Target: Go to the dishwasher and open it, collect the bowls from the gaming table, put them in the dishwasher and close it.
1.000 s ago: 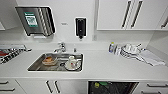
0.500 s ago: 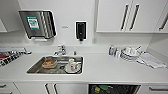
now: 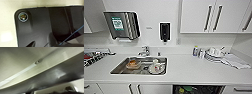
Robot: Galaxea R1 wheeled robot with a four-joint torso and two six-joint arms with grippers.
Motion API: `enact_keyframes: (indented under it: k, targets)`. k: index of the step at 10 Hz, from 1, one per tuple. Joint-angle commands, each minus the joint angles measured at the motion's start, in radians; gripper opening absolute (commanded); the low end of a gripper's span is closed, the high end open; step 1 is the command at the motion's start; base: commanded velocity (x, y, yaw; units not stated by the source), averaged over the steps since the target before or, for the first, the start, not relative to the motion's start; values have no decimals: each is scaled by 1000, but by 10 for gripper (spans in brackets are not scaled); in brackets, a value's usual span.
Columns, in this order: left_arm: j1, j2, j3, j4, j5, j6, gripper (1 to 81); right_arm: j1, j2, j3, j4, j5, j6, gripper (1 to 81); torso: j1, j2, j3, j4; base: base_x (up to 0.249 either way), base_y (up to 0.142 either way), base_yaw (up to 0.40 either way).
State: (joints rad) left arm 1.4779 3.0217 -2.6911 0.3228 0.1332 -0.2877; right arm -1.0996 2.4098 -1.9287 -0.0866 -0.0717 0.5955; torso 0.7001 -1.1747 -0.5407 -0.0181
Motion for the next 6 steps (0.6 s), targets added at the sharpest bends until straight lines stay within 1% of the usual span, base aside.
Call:
enact_keyframes:
  k: [1, 2, 3, 4, 5, 6]
  targets:
    - [-37, -6, 3, -1, 63, 24, 811, 184, -119, 137, 68, 70, 47, 811, 0, 0, 0, 0, 0, 0, 0]
    - [-37, -3, 3, -1, 63, 31, 811, 186, -143, 188, 67, 86, 53, 811, 0, 0, 0, 0, 0, 0, 0]
    - [-37, -1, 3, -1, 62, 36, 811, 168, -140, 200, 53, 86, 47, 811, 0, 0, 0, 0, 0, 0, 0]
    - [-37, -1, 3, -5, 52, 36, 811, 123, -124, 194, 48, 99, 38, 811, 0, 0, 0, 0, 0, 0, 0]
    - [-40, -1, 3, -7, 49, 35, 811, 67, -99, 173, 24, 133, 38, 811, 0, 0, 0, 0, 0, 0, 0]
    - [-46, -3, 3, -7, 49, 35, 811, 16, -67, 131, -44, 135, 36, 811, 0, 0, 0, 0, 0, 0, 0]
